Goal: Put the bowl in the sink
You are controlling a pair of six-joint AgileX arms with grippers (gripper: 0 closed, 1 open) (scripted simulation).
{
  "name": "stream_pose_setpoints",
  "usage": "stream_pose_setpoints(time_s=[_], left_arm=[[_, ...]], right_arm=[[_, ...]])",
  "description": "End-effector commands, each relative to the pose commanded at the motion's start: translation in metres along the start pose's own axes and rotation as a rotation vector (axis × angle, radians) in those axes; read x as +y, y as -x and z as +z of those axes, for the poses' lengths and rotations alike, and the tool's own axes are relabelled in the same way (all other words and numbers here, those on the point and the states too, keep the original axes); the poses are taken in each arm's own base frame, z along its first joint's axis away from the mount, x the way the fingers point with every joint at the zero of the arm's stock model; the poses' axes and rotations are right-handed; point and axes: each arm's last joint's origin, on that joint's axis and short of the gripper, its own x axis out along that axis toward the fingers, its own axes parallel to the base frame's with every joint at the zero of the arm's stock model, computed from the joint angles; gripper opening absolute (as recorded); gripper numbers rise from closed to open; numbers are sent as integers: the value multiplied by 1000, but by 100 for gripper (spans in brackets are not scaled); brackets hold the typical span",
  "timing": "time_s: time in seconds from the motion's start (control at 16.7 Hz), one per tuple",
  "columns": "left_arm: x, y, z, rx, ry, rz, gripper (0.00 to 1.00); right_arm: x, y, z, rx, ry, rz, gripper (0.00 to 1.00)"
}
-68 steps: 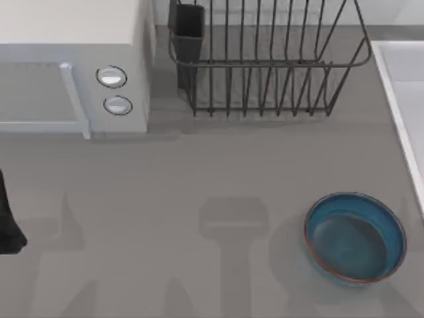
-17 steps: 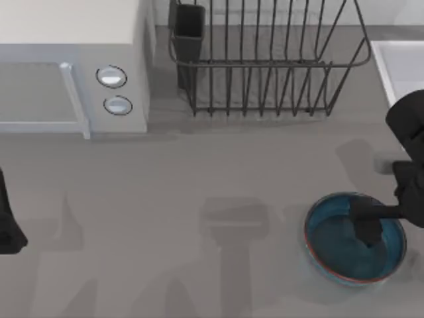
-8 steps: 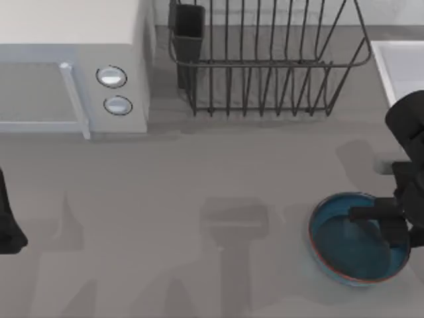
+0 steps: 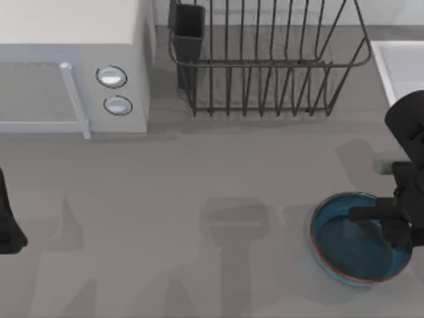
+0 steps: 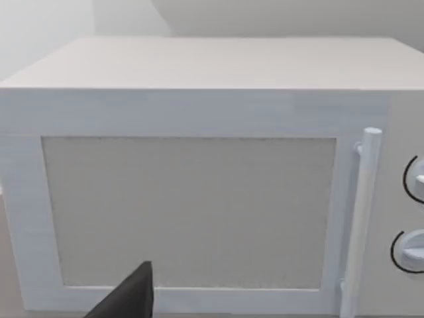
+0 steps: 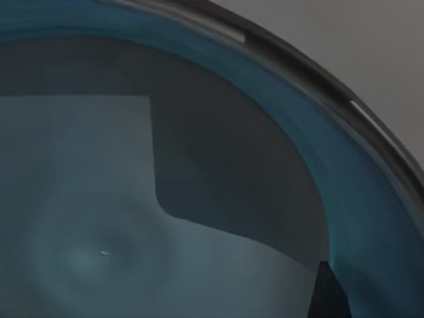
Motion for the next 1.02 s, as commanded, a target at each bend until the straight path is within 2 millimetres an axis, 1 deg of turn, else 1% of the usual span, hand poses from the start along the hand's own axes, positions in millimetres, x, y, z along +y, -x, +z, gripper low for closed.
stream_pose_setpoints(time_s=[0.18, 0.24, 0.36, 0.48, 0.66, 0.9, 1.02], left_arm=[[0, 0, 0, 0, 0, 0, 100], [0, 0, 0, 0, 0, 0, 100], [0, 0, 0, 0, 0, 0, 100], [0, 0, 0, 0, 0, 0, 100], [0, 0, 0, 0, 0, 0, 100], [0, 0, 0, 0, 0, 0, 100], [0, 0, 0, 0, 0, 0, 100]], right_arm=[[0, 1, 0, -2, 0, -1, 0], [1, 4, 2, -4, 2, 0, 0], [3, 17, 6, -5, 6, 0, 0], [5, 38, 10, 1, 6, -2, 0], [5, 76, 12, 21, 2, -8, 0], [2, 129, 5, 20, 0, -7, 0], [0, 146, 1, 4, 0, -2, 0]])
